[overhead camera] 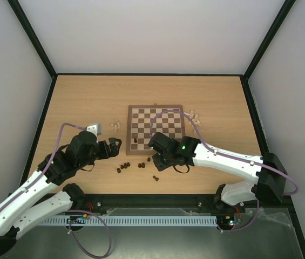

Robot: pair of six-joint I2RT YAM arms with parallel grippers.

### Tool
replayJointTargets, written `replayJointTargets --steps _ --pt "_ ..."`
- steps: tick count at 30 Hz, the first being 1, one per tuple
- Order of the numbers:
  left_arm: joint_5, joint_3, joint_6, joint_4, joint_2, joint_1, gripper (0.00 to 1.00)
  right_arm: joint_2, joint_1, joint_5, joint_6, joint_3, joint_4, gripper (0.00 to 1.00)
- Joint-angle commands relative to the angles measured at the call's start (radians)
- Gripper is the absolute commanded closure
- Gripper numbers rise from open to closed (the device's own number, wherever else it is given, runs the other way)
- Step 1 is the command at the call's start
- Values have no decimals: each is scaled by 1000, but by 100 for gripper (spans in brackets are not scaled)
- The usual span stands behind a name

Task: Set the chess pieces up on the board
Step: Pick up the chess piece at the center of the board.

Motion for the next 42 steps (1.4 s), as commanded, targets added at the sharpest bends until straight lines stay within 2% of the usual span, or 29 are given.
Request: replayJointTargets --steps 1,8,14,22,28,32,42 --pt "70 -32 13 60 -5 -3 1 -39 6 9 -14 47 -72 98" --pt "346 -121 17 314 -107 -3 1 -169 -10 -92 -31 147 -31 98" --pt "541 -201 -7 540 -219 -4 0 -312 -105 -358 -23 161 111 98" --pt "644 -302 -98 761 -335 -6 0 -393 -209 -702 70 81 356 99" --pt "661 -331 -156 859 -378 -5 1 -398 -215 -843 151 37 479 98" --pt "676 -340 -182 898 -368 -5 10 -398 -215 -891 184 14 536 98" --pt "709 -341 -206 962 -326 -9 37 -386 -216 -893 193 -14 564 98"
